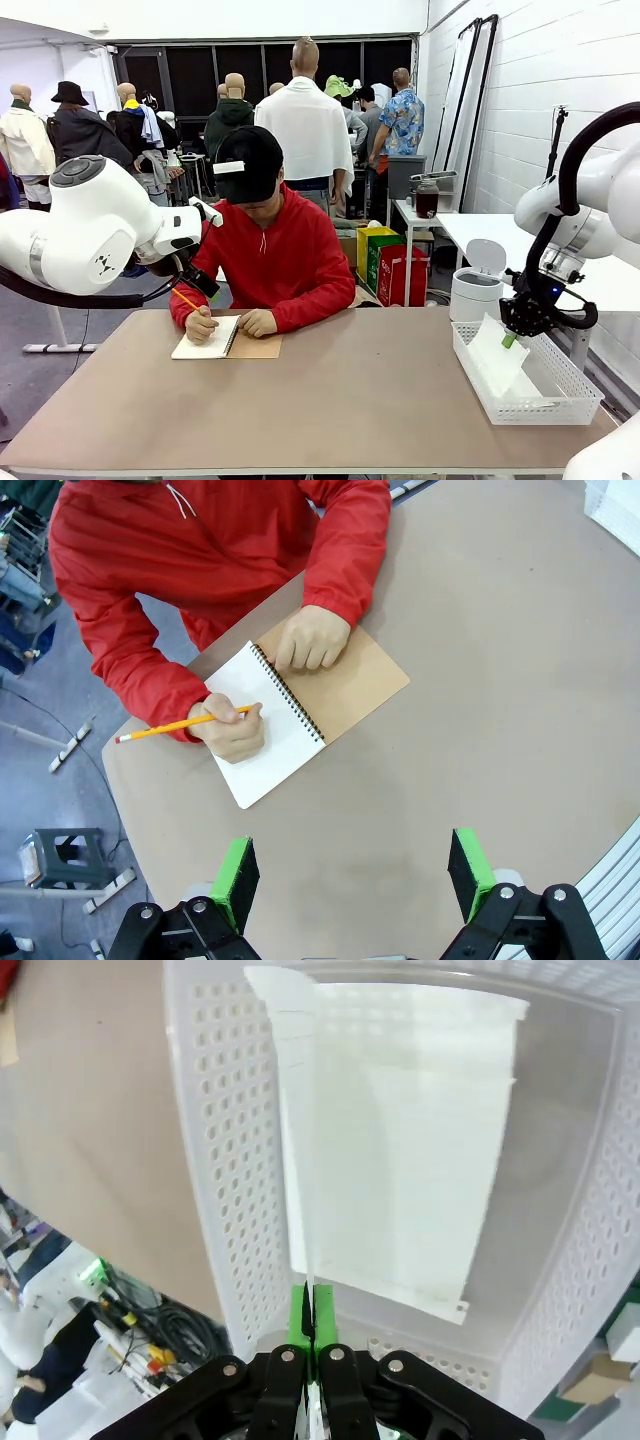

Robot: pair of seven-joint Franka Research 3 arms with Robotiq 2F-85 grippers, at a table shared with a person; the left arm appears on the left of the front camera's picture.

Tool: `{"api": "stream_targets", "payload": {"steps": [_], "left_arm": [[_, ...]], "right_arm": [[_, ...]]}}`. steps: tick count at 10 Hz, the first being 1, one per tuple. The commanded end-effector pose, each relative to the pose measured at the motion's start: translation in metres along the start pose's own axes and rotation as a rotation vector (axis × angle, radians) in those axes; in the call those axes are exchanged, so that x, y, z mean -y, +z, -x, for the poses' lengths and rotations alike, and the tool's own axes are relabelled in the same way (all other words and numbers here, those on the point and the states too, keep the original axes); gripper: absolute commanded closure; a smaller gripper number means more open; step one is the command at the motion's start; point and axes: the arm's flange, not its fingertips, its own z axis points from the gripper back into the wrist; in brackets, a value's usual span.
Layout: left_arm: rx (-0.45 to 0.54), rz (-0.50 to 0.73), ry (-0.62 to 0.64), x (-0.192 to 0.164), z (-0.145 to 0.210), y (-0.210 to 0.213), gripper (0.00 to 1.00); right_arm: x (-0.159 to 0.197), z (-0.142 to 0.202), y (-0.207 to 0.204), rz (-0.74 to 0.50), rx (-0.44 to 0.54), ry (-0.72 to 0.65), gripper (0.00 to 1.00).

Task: Sort the paper based on its condition.
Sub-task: If a person hands you a paper, place it in the Organizing basket , and if it's crumpled, put it in the Trash can.

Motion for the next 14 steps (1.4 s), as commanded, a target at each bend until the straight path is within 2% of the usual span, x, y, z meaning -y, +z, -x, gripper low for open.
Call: {"api": "stream_targets", "payload": {"steps": [1,3,8,14], "left_arm": [[0.001,-0.001,-0.001,0.0,0.0,0.0,0.0],[0.001,-0.001,-0.001,0.0,0.0,0.0,0.0],[0.001,-0.001,-0.001,0.0,0.0,0.0,0.0],[0.001,-0.001,-0.001,0.0,0.0,0.0,0.0]], "right_arm": [[-0.001,0.002,-0.013,0.11,0.036,-0.075,1.0],[-0.006,0.005,-0.02,0.184,0.088,-0.157,1.0],[-0.027,0.012,-0.035,0.33,0.124,-0.259,0.01],[-0.045,0.015,-0.032,0.496,0.171,-0.32,0.0]]}}
